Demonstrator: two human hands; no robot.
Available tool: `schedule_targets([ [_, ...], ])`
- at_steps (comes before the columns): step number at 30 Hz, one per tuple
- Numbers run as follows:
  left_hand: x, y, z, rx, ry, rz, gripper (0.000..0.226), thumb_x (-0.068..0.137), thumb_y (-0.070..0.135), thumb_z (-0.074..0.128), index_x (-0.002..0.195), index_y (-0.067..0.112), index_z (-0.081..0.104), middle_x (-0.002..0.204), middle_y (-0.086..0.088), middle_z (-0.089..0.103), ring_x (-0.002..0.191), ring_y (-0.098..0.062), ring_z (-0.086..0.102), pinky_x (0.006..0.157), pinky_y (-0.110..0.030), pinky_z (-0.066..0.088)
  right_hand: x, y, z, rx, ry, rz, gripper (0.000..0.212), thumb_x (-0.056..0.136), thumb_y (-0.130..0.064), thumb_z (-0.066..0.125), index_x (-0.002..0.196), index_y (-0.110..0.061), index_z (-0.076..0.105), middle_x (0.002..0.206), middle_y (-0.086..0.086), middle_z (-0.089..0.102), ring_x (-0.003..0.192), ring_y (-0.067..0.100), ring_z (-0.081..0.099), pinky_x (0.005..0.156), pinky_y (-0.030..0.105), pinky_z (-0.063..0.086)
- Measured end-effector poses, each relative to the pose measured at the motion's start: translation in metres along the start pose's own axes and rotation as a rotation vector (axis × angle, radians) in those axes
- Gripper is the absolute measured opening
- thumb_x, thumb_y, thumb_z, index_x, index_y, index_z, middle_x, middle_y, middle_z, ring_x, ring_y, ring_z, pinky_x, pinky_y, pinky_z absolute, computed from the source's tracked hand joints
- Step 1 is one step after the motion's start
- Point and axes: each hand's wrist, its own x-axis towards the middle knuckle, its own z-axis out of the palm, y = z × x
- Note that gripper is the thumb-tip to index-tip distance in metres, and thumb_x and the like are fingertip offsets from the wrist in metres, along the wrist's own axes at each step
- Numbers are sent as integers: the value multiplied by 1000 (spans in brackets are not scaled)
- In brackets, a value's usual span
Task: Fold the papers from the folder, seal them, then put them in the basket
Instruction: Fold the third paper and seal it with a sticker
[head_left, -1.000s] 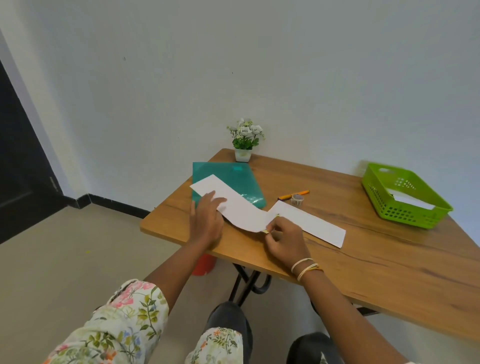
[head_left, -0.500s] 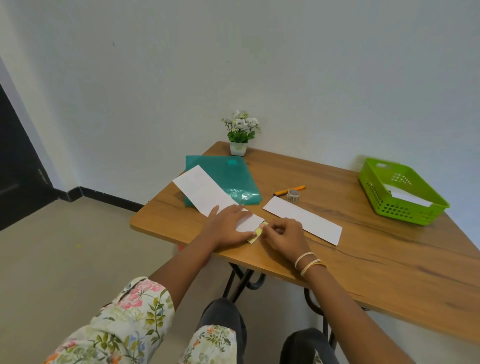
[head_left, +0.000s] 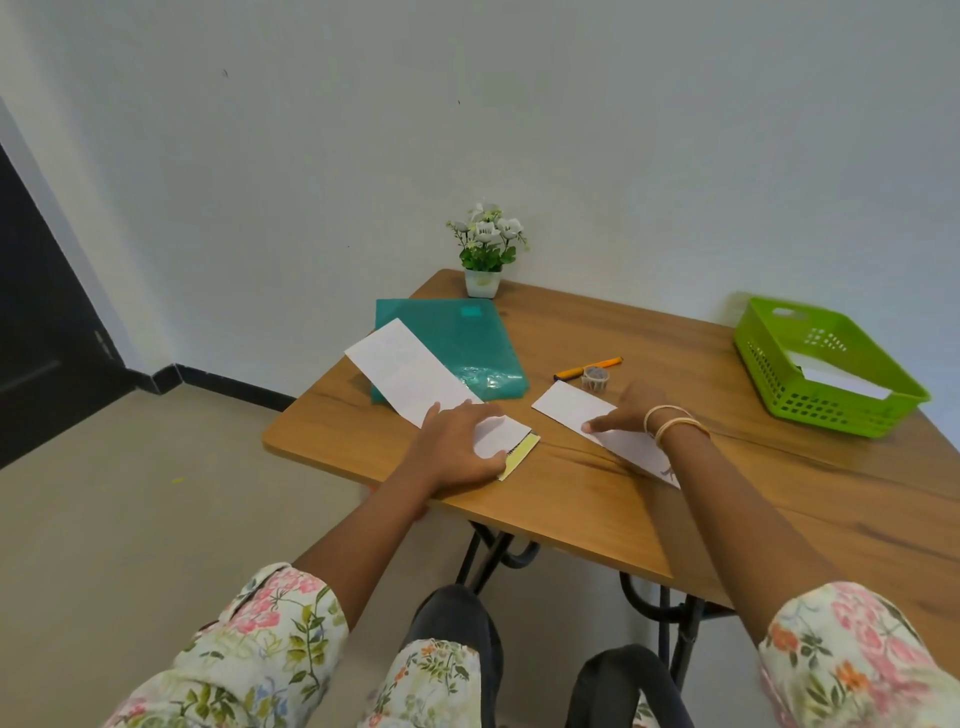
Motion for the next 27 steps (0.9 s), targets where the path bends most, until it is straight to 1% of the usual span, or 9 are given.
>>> schedule_targets([
  [5, 2, -8, 5, -52, 63, 28, 47, 79, 46, 67, 122, 30, 56, 129, 6, 58, 118, -16, 49, 107, -46, 39, -11, -8, 2, 30, -49, -74, 79, 76, -48, 75, 134, -7, 42, 134, 12, 52, 118, 28, 52, 79, 30, 40],
  [8, 5, -10, 8, -38, 84, 36, 43, 78, 51, 67, 112, 27, 61, 122, 7, 61, 114, -15, 52, 103, -41, 43, -18, -13, 5, 112, -42, -148, 70, 78, -46, 73, 132, -10, 46, 130, 11, 55, 106, 25, 54, 77, 30, 39],
  [11, 8, -9, 9, 39, 56, 42, 58, 75, 66, 64, 119, 29, 57, 131, 7, 55, 119, -14, 48, 107, -41, 37, -32, -17, 3, 210, -45, -219, 61, 85, -42, 67, 131, -9, 47, 127, 11, 55, 96, 21, 48, 77, 29, 38],
  [14, 15, -8, 11, 212, 0, 51, 75, 73, 77, 53, 134, 34, 45, 139, 4, 45, 125, -17, 43, 105, -42, 35, -42, -16, 2, 202, -42, -254, 54, 85, -43, 67, 124, -10, 49, 128, 11, 54, 98, 21, 49, 73, 27, 39],
  [16, 18, -7, 15, 249, -31, 35, 73, 76, 75, 48, 138, 38, 40, 141, 3, 41, 126, -19, 40, 106, -45, 34, -49, -15, 2, 186, -46, -273, 55, 84, -43, 68, 125, -12, 48, 125, 9, 53, 106, 24, 52, 76, 27, 40],
  [17, 18, -7, 17, 257, -42, 28, 70, 78, 73, 47, 139, 39, 39, 142, 2, 39, 128, -20, 39, 107, -46, 32, -49, -14, 3, 176, -56, -277, 51, 84, -45, 68, 121, -16, 48, 120, 7, 52, 106, 24, 52, 72, 26, 39],
  [19, 17, -5, 20, 264, -50, 25, 66, 82, 68, 46, 140, 39, 38, 145, 1, 37, 131, -21, 37, 110, -49, 29, -51, -11, 5, 166, -68, -283, 43, 82, -50, 67, 105, -20, 47, 108, 3, 52, 95, 21, 51, 60, 22, 34],
  [21, 14, -3, 22, 256, -34, 29, 62, 84, 63, 45, 140, 37, 39, 148, 2, 37, 133, -21, 37, 112, -51, 26, -54, -9, 6, 186, -68, -282, 43, 81, -51, 68, 100, -18, 48, 103, 3, 53, 90, 19, 50, 57, 22, 31],
  [27, 6, -2, 20, 59, 30, 10, 49, 85, 47, 58, 129, 26, 52, 139, 6, 50, 128, -16, 44, 115, -46, 21, -59, 1, 7, 225, -76, -263, 57, 79, -47, 71, 114, -3, 59, 99, 14, 56, 76, 13, 45, 68, 27, 35],
])
